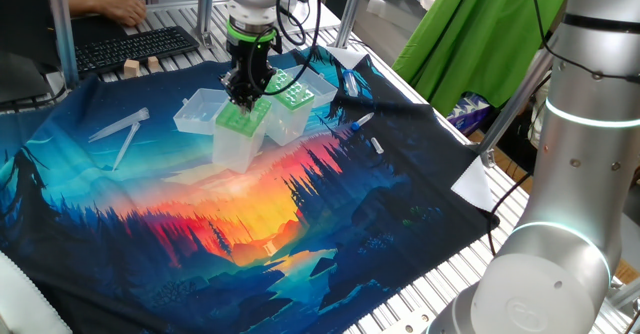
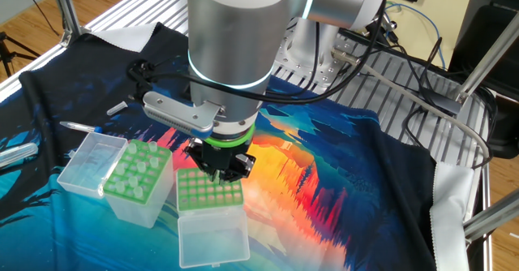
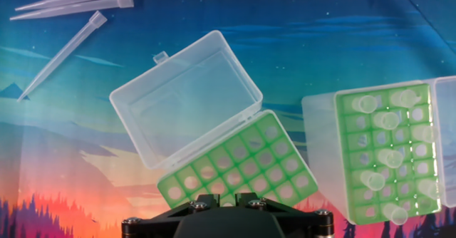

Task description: Transfer all large pipette tips from one holder to another

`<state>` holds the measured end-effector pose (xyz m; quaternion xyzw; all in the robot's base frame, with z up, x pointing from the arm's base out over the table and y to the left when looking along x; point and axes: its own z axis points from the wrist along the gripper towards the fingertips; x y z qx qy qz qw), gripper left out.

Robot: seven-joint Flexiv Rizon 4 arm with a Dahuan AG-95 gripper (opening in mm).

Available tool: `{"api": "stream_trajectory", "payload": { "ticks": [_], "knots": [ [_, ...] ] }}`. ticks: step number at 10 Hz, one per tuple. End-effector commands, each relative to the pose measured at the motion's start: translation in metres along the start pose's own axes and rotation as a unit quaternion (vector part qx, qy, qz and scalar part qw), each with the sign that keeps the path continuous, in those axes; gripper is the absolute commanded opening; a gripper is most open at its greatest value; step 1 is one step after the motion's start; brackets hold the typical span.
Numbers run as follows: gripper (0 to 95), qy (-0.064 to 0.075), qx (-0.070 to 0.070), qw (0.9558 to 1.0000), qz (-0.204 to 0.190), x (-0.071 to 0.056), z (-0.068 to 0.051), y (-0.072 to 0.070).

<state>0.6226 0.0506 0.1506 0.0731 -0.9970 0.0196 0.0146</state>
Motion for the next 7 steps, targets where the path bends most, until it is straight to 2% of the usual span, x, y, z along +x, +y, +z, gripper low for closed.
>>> {"api": "stream_trajectory", "payload": {
  "ticks": [1,4,7],
  "knots": [
    [0.0,0.001,0.000,1.0000,0.008,-0.002,-0.009,-0.002],
    [0.0,0.001,-0.003,0.9995,0.031,-0.006,-0.031,-0.005],
    [0.0,0.002,-0.009,0.9985,0.053,0.000,-0.053,-0.007]
  ]
}}
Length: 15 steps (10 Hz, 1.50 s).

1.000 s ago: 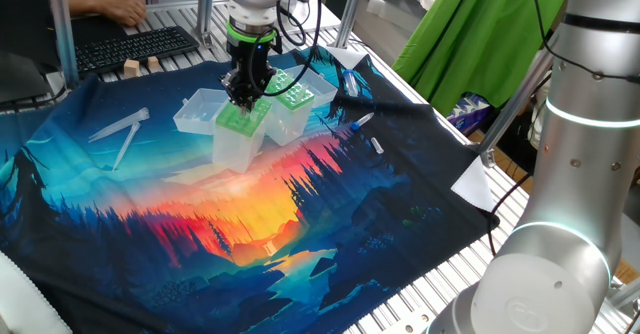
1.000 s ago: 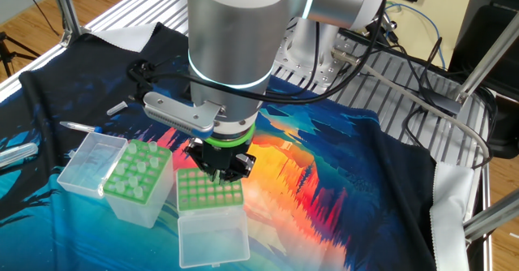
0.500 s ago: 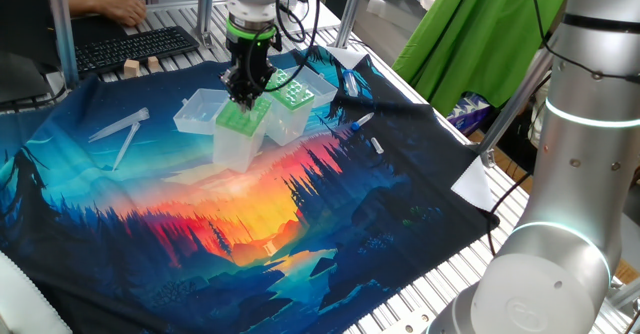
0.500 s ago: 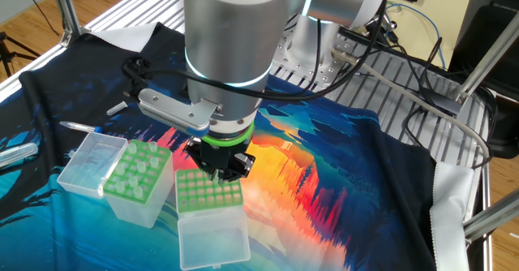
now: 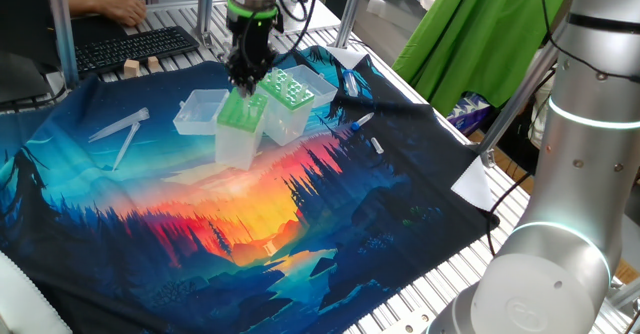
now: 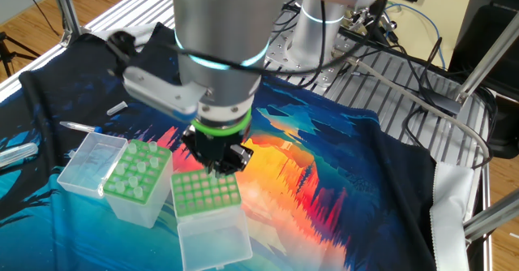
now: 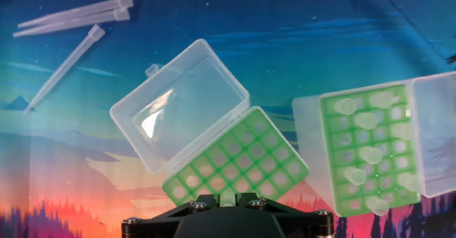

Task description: Transfer all large pipette tips from one holder to another

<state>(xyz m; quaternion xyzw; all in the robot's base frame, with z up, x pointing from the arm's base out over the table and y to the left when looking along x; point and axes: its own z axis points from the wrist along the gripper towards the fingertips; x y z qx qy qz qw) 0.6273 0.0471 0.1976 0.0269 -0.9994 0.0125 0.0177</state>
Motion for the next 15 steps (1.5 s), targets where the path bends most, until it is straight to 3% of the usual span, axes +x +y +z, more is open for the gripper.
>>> {"api": "stream_trajectory", "payload": {
  "ticks": [1,4,7,8,11,15],
  "knots": [
    [0.0,-0.003,-0.005,0.9998,0.018,0.006,-0.013,-0.004],
    [0.0,-0.005,-0.022,0.9988,0.045,0.014,-0.033,-0.009],
    [0.0,-0.006,-0.029,0.9967,0.076,0.018,-0.056,-0.011],
    [0.0,-0.002,-0.041,0.9948,0.093,0.017,-0.066,-0.013],
    [0.0,-0.002,-0.028,0.9945,0.100,0.015,-0.089,-0.023],
    [0.0,-0.005,-0.021,0.9944,0.103,0.016,-0.115,-0.049]
  ]
}}
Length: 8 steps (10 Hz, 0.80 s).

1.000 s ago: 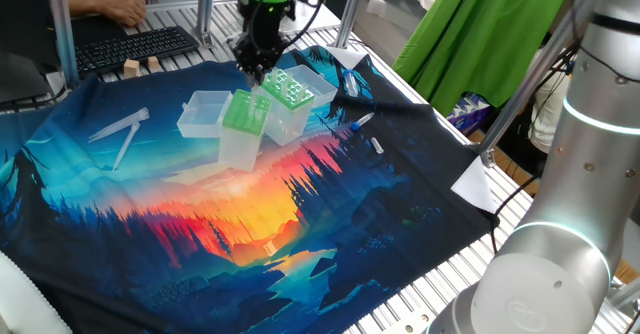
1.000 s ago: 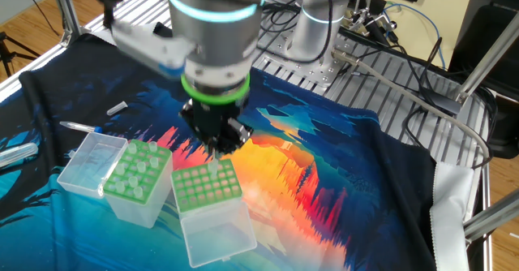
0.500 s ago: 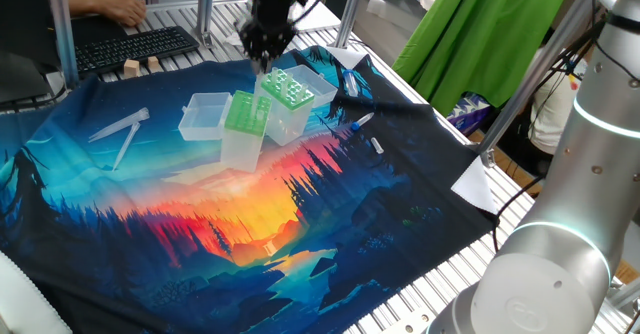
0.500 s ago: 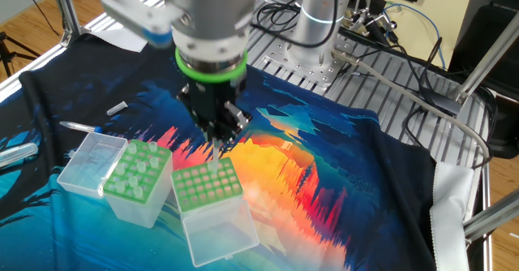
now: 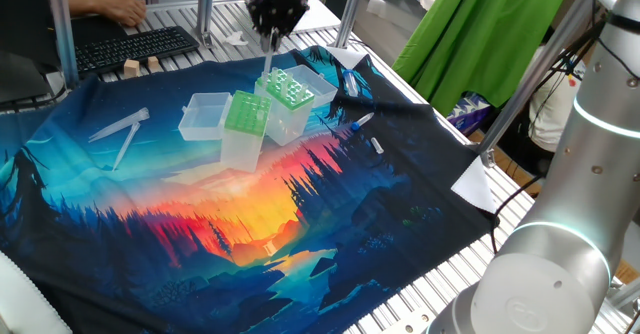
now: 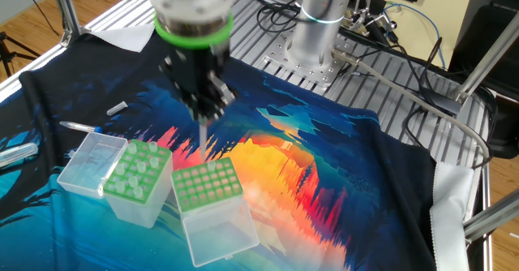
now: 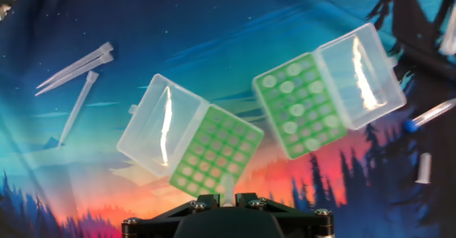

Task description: Transfer all large pipette tips from one holder to another

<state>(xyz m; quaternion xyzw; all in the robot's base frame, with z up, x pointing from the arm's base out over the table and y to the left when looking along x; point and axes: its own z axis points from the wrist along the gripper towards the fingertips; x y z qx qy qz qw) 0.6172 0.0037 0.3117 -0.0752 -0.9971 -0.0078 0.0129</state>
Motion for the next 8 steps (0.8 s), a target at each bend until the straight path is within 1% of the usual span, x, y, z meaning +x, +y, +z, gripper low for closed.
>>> {"api": "stream_trajectory", "payload": {
  "ticks": [1,2,4,5,6,7,8],
  "knots": [
    [0.0,-0.001,0.002,1.0000,0.001,-0.004,-0.008,-0.009],
    [0.0,-0.005,0.002,1.0000,0.005,-0.012,-0.015,-0.018],
    [0.0,-0.008,0.002,1.0000,0.003,-0.023,-0.019,-0.028],
    [0.0,-0.009,0.001,1.0000,0.001,-0.030,-0.019,-0.034],
    [0.0,-0.014,0.001,0.9999,-0.003,-0.035,-0.018,-0.039],
    [0.0,-0.017,0.002,0.9998,-0.009,-0.043,-0.019,-0.047],
    [0.0,-0.018,-0.001,0.9998,-0.011,-0.049,-0.019,-0.052]
  ]
}}
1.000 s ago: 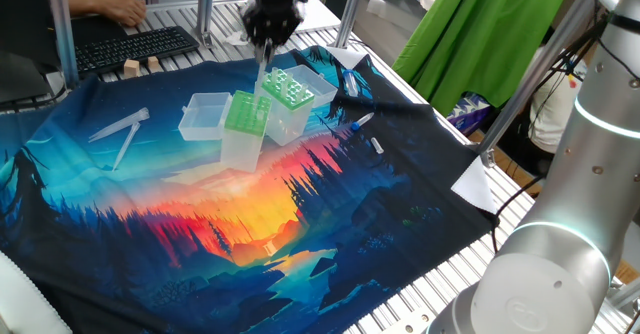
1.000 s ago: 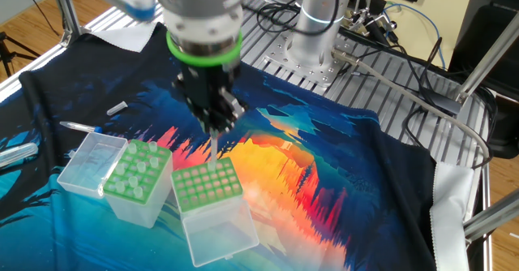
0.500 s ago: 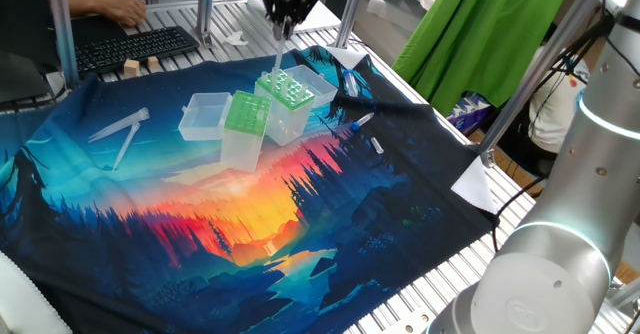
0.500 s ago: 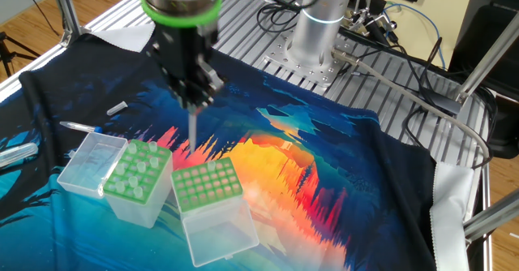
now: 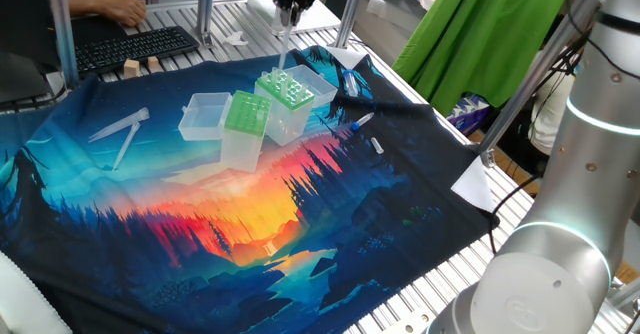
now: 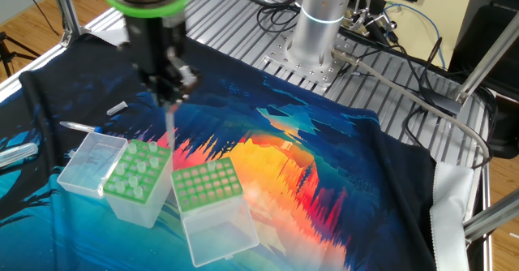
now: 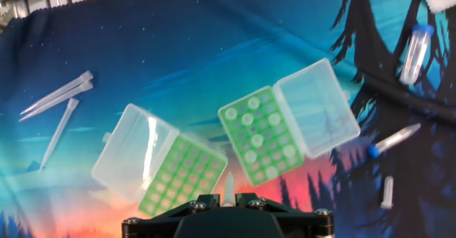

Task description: Transfer all large pipette tips from one holder to another

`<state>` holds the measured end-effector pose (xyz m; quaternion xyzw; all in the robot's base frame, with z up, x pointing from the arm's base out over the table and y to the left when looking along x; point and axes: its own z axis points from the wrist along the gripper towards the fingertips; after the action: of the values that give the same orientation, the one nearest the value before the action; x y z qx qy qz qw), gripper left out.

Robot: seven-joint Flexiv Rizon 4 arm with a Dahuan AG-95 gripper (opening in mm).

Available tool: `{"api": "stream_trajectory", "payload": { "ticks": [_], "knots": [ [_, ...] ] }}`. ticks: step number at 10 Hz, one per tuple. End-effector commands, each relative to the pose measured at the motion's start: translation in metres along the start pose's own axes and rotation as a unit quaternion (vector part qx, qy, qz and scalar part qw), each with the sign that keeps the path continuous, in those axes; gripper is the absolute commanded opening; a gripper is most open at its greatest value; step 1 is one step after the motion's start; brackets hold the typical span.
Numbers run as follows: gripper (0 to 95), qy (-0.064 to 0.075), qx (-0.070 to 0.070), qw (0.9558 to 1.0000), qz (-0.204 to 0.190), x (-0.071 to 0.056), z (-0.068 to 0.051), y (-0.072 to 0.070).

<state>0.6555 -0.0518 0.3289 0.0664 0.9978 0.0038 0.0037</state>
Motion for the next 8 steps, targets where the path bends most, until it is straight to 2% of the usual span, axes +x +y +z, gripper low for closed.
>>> {"api": "stream_trajectory", "payload": {
  "ticks": [1,3,6,8],
  "knots": [
    [0.0,-0.003,-0.004,1.0000,-0.007,-0.008,0.001,-0.009],
    [0.0,-0.008,-0.004,0.9999,-0.015,-0.019,0.003,-0.019],
    [0.0,-0.013,-0.002,0.9998,-0.016,-0.029,0.005,-0.024],
    [0.0,-0.016,-0.004,0.9995,-0.025,-0.038,0.012,-0.033]
  ]
}}
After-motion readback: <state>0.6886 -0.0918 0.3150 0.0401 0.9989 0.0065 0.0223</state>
